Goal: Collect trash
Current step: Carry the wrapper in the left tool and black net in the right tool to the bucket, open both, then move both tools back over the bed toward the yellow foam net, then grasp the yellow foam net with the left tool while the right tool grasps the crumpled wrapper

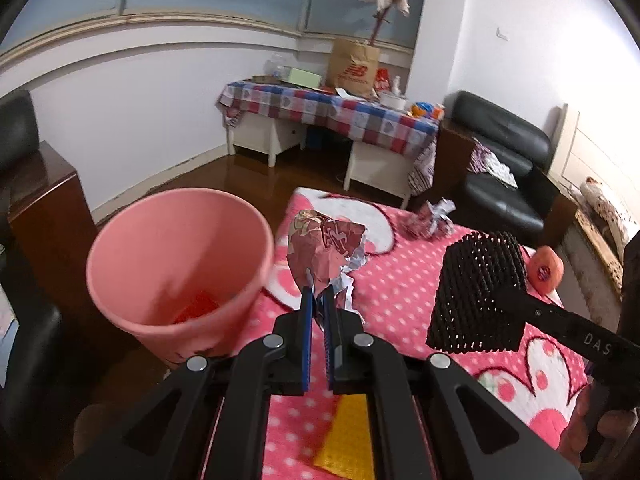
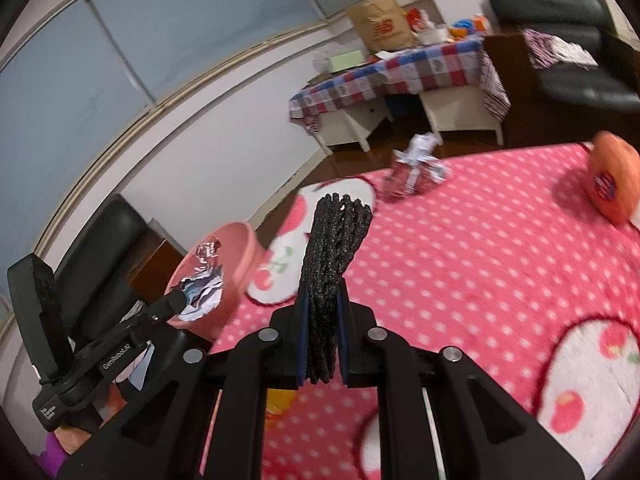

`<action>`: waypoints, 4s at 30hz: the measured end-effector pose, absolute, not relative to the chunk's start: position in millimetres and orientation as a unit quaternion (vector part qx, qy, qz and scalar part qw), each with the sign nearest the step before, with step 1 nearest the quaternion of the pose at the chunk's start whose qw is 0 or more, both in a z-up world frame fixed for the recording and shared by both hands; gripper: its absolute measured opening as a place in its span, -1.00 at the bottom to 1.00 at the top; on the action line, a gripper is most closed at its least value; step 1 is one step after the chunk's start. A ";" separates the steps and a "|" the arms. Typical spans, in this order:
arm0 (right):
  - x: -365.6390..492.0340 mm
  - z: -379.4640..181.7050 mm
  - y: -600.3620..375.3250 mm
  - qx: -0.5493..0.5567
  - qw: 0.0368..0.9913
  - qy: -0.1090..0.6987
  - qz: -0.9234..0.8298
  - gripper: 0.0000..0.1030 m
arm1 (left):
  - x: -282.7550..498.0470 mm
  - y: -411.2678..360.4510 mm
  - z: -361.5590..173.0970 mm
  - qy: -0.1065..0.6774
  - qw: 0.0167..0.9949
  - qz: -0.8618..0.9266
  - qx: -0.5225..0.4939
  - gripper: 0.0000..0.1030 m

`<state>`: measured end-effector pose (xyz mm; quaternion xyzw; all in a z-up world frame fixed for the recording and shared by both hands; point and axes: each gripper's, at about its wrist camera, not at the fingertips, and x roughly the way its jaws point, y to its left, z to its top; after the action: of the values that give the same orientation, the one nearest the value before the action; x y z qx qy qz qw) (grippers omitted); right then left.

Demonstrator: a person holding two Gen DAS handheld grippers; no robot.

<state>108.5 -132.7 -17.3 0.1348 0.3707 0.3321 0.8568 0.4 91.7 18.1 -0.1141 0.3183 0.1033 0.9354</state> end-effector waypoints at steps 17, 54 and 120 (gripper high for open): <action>133.1 10.1 -1.4 0.059 0.832 0.367 0.411 -0.76 | -12.2 185.7 11.2 0.295 0.927 0.175 -0.151 -0.92; 149.9 -29.9 107.1 -0.011 0.783 0.437 0.443 -0.37 | -29.5 256.1 -29.9 0.313 0.895 0.221 -0.227 -0.27; 191.2 -47.9 -149.7 0.129 0.870 0.388 0.276 -0.37 | 23.0 71.3 -46.7 0.370 0.923 0.001 -0.105 -0.83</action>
<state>191.2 -149.7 -47.9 0.1287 0.3880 0.2756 0.8700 23.0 71.3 -46.7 -0.1055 0.3698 0.0014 0.9231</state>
